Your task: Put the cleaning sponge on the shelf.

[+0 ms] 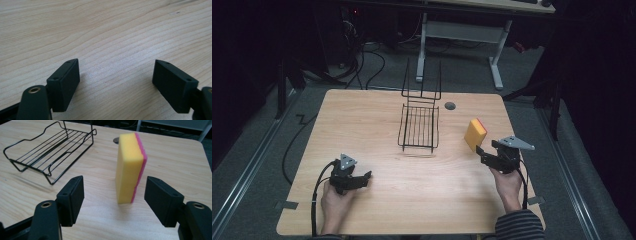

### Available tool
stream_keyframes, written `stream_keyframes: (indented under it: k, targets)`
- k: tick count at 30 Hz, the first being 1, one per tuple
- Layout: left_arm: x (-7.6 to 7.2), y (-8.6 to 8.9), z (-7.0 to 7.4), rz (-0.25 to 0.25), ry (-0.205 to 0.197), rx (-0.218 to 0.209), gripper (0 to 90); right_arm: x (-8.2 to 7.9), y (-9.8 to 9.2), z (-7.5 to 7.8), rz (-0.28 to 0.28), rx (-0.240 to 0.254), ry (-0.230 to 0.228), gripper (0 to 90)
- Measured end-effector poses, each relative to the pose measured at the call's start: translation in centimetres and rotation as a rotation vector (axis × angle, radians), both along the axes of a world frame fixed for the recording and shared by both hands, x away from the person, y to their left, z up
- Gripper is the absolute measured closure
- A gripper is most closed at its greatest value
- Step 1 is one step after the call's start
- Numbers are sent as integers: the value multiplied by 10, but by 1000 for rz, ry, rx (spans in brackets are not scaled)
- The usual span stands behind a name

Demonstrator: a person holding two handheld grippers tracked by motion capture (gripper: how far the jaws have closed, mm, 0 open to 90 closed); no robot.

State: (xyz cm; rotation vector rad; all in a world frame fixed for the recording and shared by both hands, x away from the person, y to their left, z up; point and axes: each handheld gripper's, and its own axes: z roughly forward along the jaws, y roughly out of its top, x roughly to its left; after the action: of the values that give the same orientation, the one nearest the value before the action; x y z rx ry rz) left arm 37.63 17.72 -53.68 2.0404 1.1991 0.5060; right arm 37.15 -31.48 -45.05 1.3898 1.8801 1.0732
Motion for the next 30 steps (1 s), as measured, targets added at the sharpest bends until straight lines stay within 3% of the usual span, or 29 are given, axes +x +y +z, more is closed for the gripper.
stream_keyframes:
  k: [17,30]
  targets:
    - [0,0,0,0,0,-1,225,28,0,9,-34,9,-19,320]
    - [0,0,0,0,0,0,225,55,-3,-3,-54,20,18,329]
